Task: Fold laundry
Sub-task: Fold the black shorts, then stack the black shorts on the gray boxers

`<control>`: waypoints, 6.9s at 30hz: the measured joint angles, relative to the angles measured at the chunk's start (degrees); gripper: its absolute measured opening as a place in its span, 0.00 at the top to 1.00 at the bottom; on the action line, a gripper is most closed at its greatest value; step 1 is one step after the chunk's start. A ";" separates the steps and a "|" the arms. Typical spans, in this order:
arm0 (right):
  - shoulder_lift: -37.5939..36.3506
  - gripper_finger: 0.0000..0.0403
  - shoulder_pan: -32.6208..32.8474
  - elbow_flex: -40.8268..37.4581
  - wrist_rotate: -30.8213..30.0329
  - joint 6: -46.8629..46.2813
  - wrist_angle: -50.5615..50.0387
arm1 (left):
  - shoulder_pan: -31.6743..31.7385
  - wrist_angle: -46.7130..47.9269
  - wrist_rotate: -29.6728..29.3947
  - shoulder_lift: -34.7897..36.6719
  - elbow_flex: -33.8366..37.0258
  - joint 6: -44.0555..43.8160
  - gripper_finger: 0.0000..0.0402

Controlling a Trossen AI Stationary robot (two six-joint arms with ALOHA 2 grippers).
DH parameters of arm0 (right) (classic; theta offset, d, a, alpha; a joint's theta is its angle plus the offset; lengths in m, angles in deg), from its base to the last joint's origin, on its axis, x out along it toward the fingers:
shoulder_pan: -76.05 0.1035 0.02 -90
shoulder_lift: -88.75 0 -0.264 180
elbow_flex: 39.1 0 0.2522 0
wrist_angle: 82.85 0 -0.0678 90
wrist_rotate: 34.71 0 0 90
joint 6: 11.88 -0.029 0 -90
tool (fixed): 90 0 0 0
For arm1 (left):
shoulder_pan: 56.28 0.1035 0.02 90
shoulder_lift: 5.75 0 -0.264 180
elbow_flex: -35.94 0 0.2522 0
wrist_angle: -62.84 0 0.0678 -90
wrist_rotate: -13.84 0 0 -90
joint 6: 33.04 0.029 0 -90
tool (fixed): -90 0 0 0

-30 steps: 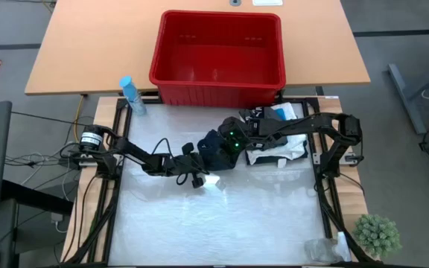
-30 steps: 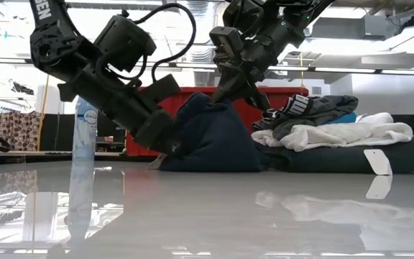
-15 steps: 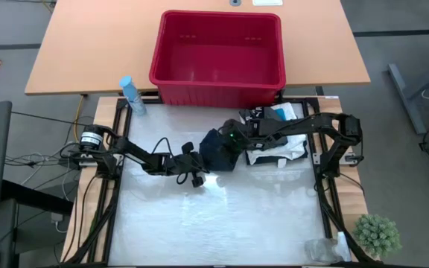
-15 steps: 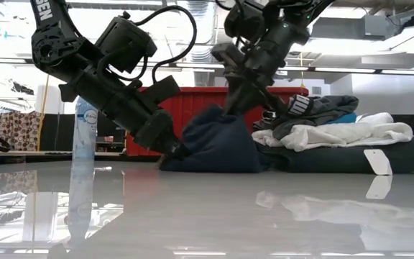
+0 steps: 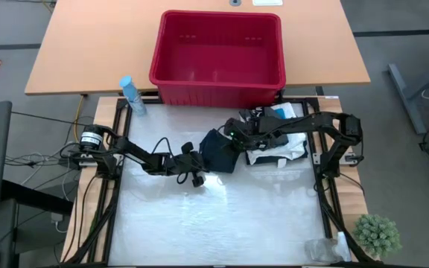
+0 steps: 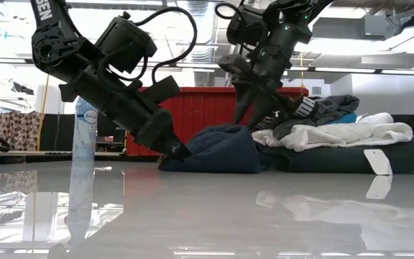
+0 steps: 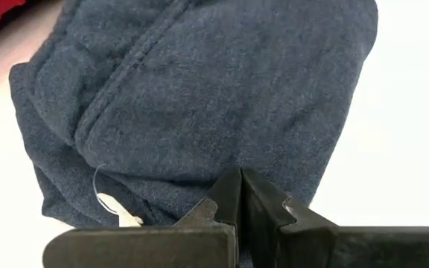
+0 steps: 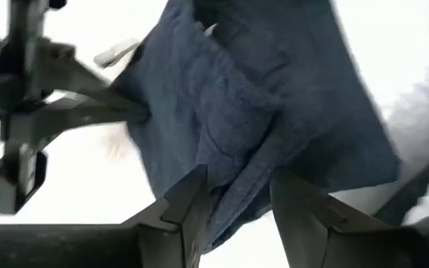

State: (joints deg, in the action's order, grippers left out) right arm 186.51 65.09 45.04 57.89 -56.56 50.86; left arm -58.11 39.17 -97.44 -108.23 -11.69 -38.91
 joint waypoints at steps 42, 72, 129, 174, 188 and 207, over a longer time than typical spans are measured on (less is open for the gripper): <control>5.93 0.95 13.50 6.86 -21.93 10.26 -1.51 | 15.69 5.05 22.78 14.21 -0.02 -9.93 1.00; 9.44 0.96 12.29 6.88 -22.27 10.17 -3.46 | 14.80 -1.72 19.97 -3.69 -3.85 7.96 1.00; 9.14 0.29 44.32 6.88 -27.66 -56.57 -7.11 | -10.20 31.34 18.87 5.86 -19.39 -40.50 1.00; 19.56 0.41 29.81 6.98 -9.71 -57.26 3.18 | -5.19 36.26 22.36 5.88 -19.39 -24.59 1.00; 19.58 0.93 29.69 6.92 -9.52 -51.84 2.61 | 1.05 40.66 24.92 9.36 -20.21 -17.25 1.00; 18.28 0.93 21.60 20.18 -11.86 -34.70 -4.84 | 12.81 57.69 17.56 37.08 -22.82 -12.45 1.00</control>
State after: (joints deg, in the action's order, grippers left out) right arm 204.79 86.70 65.21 46.03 -91.26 46.03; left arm -45.30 96.86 -79.88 -71.14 -34.51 -51.35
